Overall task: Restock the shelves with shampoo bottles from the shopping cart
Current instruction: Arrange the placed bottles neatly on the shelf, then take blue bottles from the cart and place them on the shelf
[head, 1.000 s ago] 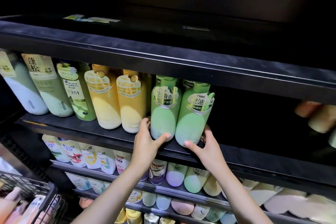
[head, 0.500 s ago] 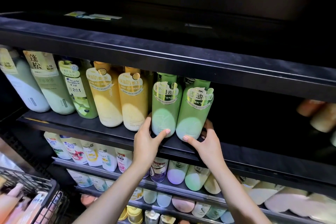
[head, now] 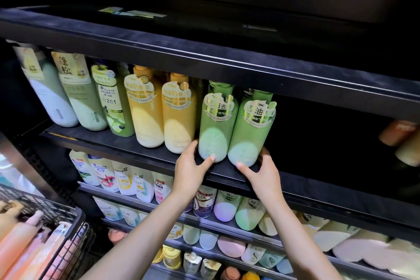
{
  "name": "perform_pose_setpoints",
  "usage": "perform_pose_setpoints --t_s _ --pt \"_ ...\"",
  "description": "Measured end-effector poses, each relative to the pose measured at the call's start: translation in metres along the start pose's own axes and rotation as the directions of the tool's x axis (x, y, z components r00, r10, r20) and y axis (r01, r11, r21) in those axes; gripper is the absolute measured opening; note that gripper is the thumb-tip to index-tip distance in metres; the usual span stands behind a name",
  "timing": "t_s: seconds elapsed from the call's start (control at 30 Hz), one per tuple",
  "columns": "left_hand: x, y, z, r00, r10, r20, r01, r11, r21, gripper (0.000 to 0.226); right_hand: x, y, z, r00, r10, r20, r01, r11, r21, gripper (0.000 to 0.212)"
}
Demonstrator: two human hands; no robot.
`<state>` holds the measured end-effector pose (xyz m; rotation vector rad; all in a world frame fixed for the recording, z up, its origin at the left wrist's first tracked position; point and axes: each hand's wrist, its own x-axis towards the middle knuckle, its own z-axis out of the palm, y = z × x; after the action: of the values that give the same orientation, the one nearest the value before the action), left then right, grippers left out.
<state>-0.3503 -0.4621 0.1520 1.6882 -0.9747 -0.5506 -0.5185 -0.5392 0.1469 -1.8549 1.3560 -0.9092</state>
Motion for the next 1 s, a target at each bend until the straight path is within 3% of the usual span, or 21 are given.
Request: perform_pose_setpoints --t_s 0.13,0.2,0.3,0.4,0.5,0.63,0.73,0.9,1.0 --pt "-0.028 -0.015 -0.033 0.997 0.081 0.018 -0.083 0.973 0.214 0.065 -0.05 -0.018 0.015 0.97 -0.094 -0.222 0.08 0.994 -0.074 0.061" --pt "-0.048 -0.03 -0.057 0.993 0.114 0.035 -0.119 0.92 0.373 0.065 -0.075 -0.028 0.033 0.951 -0.219 -0.217 0.196 0.973 -0.122 0.054" --pt "-0.08 -0.064 -0.102 0.998 0.052 0.02 -0.055 0.841 0.539 0.066 -0.1 -0.035 0.077 0.914 -0.405 0.012 0.403 0.904 -0.141 0.054" --pt "-0.11 -0.106 -0.15 0.996 -0.07 -0.063 0.094 0.769 0.632 0.068 -0.116 -0.046 0.127 0.843 -0.401 0.358 0.478 0.864 -0.158 0.063" --pt "-0.144 -0.142 -0.198 0.961 -0.213 -0.179 0.277 0.699 0.659 0.069 -0.136 -0.058 0.176 0.708 -0.328 0.625 0.519 0.843 -0.146 0.076" --pt "-0.189 -0.179 -0.257 0.874 -0.371 -0.313 0.483 0.603 0.635 0.068 -0.163 -0.071 0.246 0.555 -0.394 0.733 0.632 0.772 -0.064 0.054" --pt "-0.217 -0.203 -0.3 0.805 -0.461 -0.373 0.588 0.542 0.6 0.067 -0.186 -0.095 0.301 0.345 -0.291 0.892 0.72 0.692 -0.053 0.055" --pt "-0.238 -0.246 -0.382 0.679 -0.588 -0.439 0.73 0.477 0.489 0.066 -0.224 -0.144 0.395 0.087 -0.195 0.977 0.779 0.624 0.055 0.055" --pt "-0.24 -0.27 -0.432 0.632 -0.619 -0.466 0.773 0.464 0.433 0.064 -0.245 -0.178 0.455 0.017 -0.129 0.992 0.773 0.631 0.069 0.055"
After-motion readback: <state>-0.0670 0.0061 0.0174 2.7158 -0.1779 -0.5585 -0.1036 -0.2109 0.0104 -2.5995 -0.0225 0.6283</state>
